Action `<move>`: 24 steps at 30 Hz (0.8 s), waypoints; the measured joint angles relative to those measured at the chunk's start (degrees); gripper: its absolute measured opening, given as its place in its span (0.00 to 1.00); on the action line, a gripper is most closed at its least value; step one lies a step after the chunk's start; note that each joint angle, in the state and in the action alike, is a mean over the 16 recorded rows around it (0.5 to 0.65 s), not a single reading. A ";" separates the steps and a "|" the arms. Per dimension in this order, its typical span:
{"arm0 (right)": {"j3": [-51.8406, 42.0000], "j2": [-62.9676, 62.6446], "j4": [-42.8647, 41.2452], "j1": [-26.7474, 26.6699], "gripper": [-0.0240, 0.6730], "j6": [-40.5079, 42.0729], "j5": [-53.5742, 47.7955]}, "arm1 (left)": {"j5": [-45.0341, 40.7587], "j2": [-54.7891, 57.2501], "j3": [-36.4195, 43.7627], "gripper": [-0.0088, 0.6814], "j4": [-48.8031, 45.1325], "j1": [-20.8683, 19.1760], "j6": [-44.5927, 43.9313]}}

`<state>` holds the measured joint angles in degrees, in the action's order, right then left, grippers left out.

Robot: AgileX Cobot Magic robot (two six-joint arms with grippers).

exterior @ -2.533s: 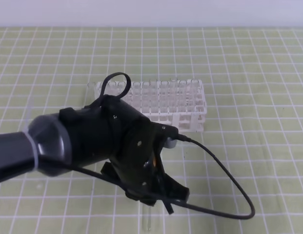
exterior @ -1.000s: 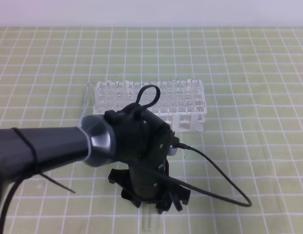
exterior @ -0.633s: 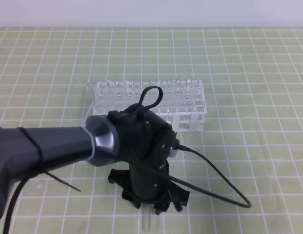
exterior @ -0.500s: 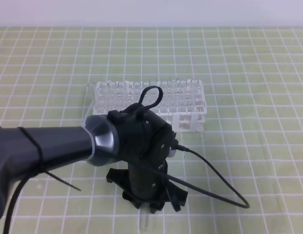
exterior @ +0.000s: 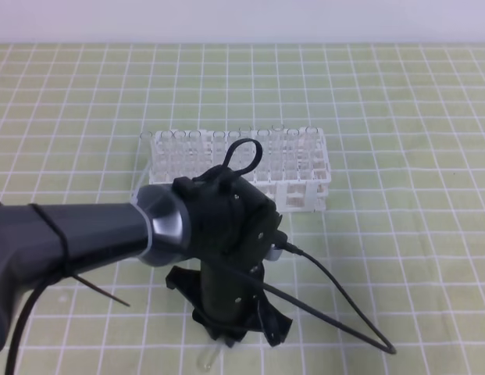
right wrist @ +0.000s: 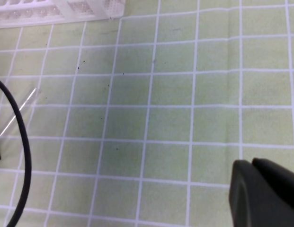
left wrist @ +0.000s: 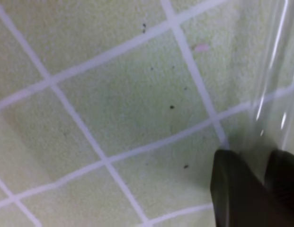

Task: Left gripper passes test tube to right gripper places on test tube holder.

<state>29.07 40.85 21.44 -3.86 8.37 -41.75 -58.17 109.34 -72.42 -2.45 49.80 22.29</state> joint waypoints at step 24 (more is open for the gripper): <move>10.54 0.22 8.24 0.00 0.00 4.75 -7.26 | 12.91 -40.39 13.92 0.11 -5.32 0.01 -7.43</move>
<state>39.61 41.07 29.68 -3.86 13.12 -49.00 -45.27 68.95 -58.50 -7.77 49.81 14.86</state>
